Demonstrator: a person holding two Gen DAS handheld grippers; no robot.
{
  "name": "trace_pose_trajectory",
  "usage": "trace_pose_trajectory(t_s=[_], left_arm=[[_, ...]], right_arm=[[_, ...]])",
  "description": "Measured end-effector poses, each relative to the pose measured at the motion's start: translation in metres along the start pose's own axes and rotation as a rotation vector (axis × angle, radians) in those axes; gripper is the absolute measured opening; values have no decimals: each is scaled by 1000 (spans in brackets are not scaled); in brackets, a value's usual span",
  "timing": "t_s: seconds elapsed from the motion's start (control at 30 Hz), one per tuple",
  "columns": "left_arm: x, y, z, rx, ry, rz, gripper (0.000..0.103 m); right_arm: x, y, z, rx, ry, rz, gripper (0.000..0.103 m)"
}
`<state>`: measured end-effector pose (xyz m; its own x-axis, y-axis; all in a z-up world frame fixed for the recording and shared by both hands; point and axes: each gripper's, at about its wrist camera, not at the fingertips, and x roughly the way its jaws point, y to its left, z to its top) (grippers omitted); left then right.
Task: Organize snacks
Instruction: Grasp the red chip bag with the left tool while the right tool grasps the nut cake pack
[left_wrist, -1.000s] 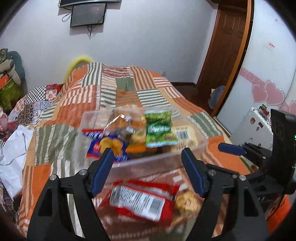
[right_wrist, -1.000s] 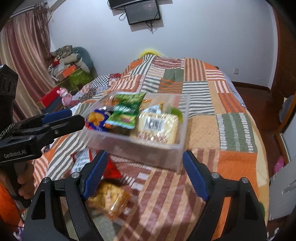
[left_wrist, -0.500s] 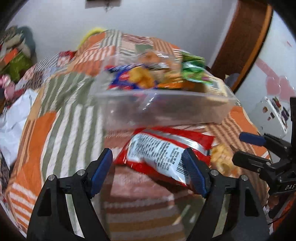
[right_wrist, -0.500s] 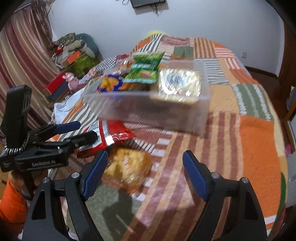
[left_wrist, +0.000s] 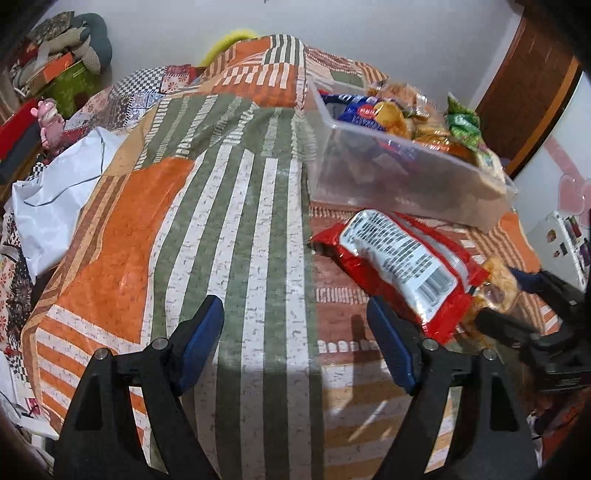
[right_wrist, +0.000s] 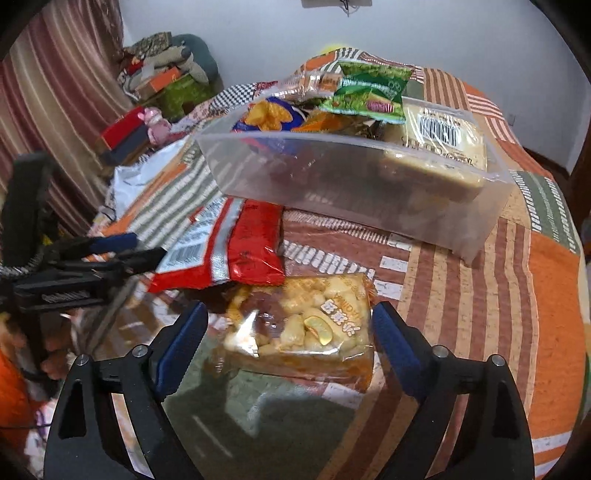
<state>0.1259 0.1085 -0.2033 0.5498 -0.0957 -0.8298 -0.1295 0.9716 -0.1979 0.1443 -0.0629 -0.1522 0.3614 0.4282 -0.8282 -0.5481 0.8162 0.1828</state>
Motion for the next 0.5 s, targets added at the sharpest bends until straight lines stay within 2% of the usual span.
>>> trace_pose_trajectory(t_s=[0.03, 0.07, 0.13, 0.23, 0.37, 0.5], left_arm=[[-2, -1, 2, 1, -9, -1, 80], [-6, -4, 5, 3, -22, -5, 80], [-12, -11, 11, 4, -40, -19, 82], [-13, -26, 24, -18, -54, -30, 97], [-2, -53, 39, -2, -48, -70, 97], [19, -85, 47, 67, -27, -46, 97]], right_arm=[[1, -1, -2, -2, 1, -7, 84], [2, -4, -3, 0, 6, 4, 75], [-2, -12, -5, 16, -2, 15, 74], [-12, -22, -9, 36, -29, -7, 73], [-29, -42, -20, 76, -58, -32, 73], [-42, -58, -26, 109, -80, -50, 73]])
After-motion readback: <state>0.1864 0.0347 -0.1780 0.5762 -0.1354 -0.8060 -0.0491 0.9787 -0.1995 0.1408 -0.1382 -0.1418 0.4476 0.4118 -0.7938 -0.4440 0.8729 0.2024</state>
